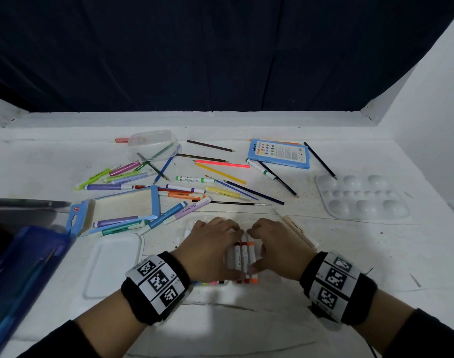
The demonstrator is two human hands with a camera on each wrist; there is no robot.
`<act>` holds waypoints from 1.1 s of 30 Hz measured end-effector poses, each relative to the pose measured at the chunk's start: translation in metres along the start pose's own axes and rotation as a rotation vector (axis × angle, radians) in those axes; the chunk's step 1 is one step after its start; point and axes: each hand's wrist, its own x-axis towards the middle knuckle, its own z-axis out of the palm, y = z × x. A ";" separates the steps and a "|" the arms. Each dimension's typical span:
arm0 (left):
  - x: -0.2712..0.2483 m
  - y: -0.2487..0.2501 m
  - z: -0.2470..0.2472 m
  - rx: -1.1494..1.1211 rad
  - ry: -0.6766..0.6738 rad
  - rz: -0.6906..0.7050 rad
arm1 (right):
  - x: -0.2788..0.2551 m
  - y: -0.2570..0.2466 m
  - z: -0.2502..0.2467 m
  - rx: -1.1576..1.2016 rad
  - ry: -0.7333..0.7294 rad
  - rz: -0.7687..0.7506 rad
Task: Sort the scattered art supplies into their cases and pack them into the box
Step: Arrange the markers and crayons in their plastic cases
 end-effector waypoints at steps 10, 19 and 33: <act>-0.001 0.009 0.000 0.035 -0.049 -0.075 | 0.008 -0.015 -0.009 -0.242 -0.025 0.016; -0.014 -0.029 -0.014 -0.285 0.048 -0.046 | 0.020 -0.005 -0.015 -0.134 -0.018 0.033; 0.041 -0.146 -0.057 0.136 -0.036 -0.395 | 0.166 -0.029 -0.046 -0.107 0.136 -0.186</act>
